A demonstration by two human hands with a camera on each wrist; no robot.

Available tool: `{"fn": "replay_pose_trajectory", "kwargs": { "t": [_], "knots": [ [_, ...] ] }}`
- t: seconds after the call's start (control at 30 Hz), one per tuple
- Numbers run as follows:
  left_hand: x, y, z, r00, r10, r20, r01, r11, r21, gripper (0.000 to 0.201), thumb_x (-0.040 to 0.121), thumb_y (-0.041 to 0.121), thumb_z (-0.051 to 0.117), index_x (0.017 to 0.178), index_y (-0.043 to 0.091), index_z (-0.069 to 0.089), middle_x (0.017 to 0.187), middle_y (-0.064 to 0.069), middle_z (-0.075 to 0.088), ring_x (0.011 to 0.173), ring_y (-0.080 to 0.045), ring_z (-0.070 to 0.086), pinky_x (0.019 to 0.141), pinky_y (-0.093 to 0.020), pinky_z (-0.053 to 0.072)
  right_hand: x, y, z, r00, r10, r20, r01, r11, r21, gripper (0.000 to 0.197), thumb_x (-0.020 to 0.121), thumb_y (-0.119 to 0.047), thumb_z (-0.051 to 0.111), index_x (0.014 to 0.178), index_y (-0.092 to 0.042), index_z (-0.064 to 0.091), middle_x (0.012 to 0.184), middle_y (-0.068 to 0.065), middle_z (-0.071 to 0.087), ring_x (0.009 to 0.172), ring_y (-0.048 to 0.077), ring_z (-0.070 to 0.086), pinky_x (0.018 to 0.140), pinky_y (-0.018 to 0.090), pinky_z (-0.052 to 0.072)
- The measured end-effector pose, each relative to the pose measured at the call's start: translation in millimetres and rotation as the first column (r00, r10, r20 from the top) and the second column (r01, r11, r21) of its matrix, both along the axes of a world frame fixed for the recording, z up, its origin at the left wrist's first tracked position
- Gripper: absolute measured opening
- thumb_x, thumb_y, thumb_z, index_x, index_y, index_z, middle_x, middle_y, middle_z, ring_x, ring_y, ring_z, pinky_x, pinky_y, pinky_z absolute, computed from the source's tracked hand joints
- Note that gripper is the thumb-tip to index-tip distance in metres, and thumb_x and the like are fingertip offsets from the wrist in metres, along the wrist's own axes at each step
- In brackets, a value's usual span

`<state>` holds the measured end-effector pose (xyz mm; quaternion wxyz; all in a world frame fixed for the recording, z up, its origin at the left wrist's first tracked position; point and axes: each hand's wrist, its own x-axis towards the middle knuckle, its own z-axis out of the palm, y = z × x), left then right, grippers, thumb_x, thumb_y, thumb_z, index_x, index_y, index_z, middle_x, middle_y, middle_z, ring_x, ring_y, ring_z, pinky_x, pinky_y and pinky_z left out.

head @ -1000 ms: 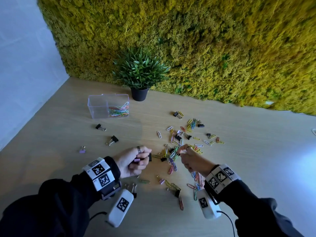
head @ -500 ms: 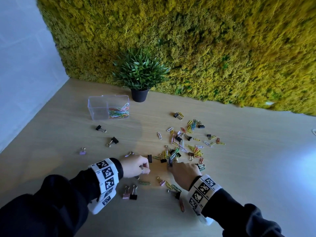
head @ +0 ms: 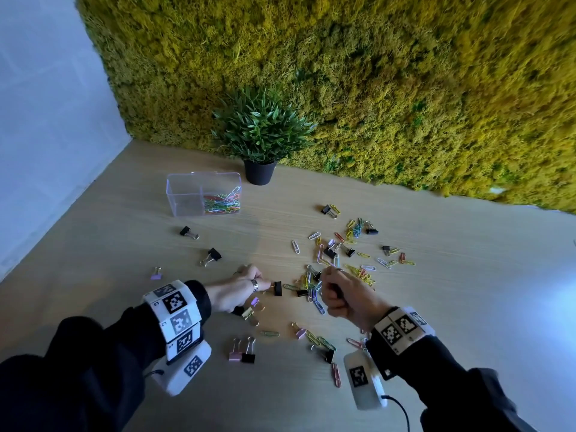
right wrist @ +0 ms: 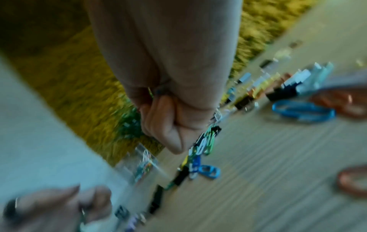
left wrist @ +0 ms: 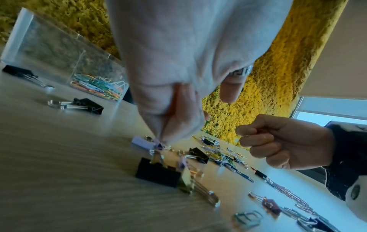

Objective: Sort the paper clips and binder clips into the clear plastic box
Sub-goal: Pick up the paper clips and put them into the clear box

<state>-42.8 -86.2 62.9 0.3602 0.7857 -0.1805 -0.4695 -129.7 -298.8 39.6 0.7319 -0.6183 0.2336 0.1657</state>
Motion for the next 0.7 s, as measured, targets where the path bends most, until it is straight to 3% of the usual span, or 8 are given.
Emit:
{"fn": "replay_pose_trajectory", "kwargs": {
  "t": [0.07, 0.13, 0.23, 0.33, 0.4, 0.43, 0.6, 0.7],
  "knots": [
    [-0.5, -0.2, -1.5, 0.998, 0.048, 0.033, -0.046, 0.997, -0.059, 0.014, 0.098, 0.028, 0.034, 0.093, 0.015, 0.036, 0.071, 0.001, 0.029, 0.058, -0.011, 0.028, 0.049, -0.021, 0.025, -1.1, -1.8, 0.5, 0.994, -0.105, 0.010, 0.101, 0.972, 0.213, 0.031, 0.093, -0.009, 0.030, 0.065, -0.014, 0.041, 0.054, -0.001, 0.031, 0.042, 0.008, 0.022, 0.039, 0.017, 0.013],
    [-3.8, -2.3, -5.9, 0.977, -0.043, 0.210, 0.057, 0.996, -0.062, 0.013, 0.094, 0.028, 0.045, 0.086, 0.018, 0.044, 0.075, -0.001, 0.044, 0.066, -0.014, 0.042, 0.061, -0.025, 0.036, 0.2, -4.2, -0.1, 0.992, -0.125, -0.002, 0.123, 0.974, 0.188, 0.031, 0.092, -0.005, 0.027, 0.068, -0.014, 0.044, 0.053, -0.003, 0.032, 0.041, 0.006, 0.022, 0.036, 0.015, 0.015],
    [-17.0, -7.3, -18.0, 0.768, -0.448, 0.458, 0.356, 0.893, 0.277, 0.022, 0.082, 0.041, 0.061, 0.097, 0.026, 0.056, 0.097, 0.001, 0.060, 0.087, -0.013, 0.053, 0.085, -0.029, 0.041, 3.5, -9.2, -3.8, 0.991, -0.076, -0.107, 0.052, 0.976, -0.210, 0.033, 0.092, -0.006, 0.024, 0.069, -0.016, 0.046, 0.053, -0.004, 0.028, 0.038, 0.005, 0.021, 0.033, 0.013, 0.016],
    [-23.9, -11.6, -30.2, 0.594, -0.632, 0.498, 0.456, 0.774, 0.439, 0.034, 0.078, 0.046, 0.064, 0.105, 0.025, 0.058, 0.111, 0.006, 0.062, 0.103, -0.013, 0.055, 0.101, -0.037, 0.037, -2.1, -10.7, -5.6, 0.961, 0.191, -0.200, -0.277, 0.681, -0.678, 0.025, 0.097, -0.021, 0.038, 0.077, -0.018, 0.053, 0.064, -0.009, 0.040, 0.052, 0.002, 0.035, 0.052, 0.014, 0.038],
    [-24.0, -12.7, -32.7, 0.584, -0.624, 0.519, 0.468, 0.781, 0.413, 0.027, 0.081, 0.042, 0.063, 0.099, 0.022, 0.062, 0.109, 0.005, 0.064, 0.103, -0.014, 0.057, 0.099, -0.037, 0.039, -9.8, -5.2, -4.9, 0.893, 0.348, -0.284, -0.413, 0.385, -0.825, 0.021, 0.091, -0.039, 0.050, 0.078, -0.024, 0.055, 0.081, -0.012, 0.056, 0.069, 0.003, 0.049, 0.080, 0.026, 0.044],
    [-23.3, -13.6, -32.5, 0.576, -0.632, 0.518, 0.473, 0.775, 0.420, 0.025, 0.082, 0.040, 0.062, 0.097, 0.020, 0.063, 0.108, 0.004, 0.065, 0.102, -0.015, 0.058, 0.097, -0.036, 0.040, -12.4, -2.6, -6.7, 0.885, 0.357, -0.298, -0.416, 0.321, -0.851, 0.020, 0.088, -0.042, 0.054, 0.083, -0.024, 0.058, 0.093, -0.009, 0.062, 0.078, 0.007, 0.055, 0.083, 0.031, 0.045],
    [-22.2, -17.2, -28.5, 0.552, -0.712, 0.434, 0.519, 0.701, 0.489, 0.024, 0.090, 0.035, 0.054, 0.100, 0.015, 0.061, 0.106, -0.001, 0.066, 0.090, -0.015, 0.059, 0.086, -0.031, 0.047, -7.2, 5.2, -13.7, 0.884, 0.345, -0.316, -0.409, 0.242, -0.880, 0.024, 0.089, -0.036, 0.055, 0.101, -0.018, 0.065, 0.104, 0.002, 0.066, 0.082, 0.015, 0.057, 0.071, 0.028, 0.049],
    [-12.5, -16.4, -25.7, 0.709, -0.587, 0.390, 0.468, 0.806, 0.363, 0.012, 0.092, 0.025, 0.046, 0.090, 0.016, 0.055, 0.095, -0.003, 0.063, 0.079, -0.013, 0.052, 0.080, -0.031, 0.046, -3.0, 4.7, -14.0, 0.847, 0.398, -0.352, -0.455, 0.202, -0.867, 0.028, 0.093, -0.030, 0.047, 0.087, -0.008, 0.063, 0.080, 0.003, 0.059, 0.069, 0.015, 0.051, 0.052, 0.019, 0.039]
  ]
}}
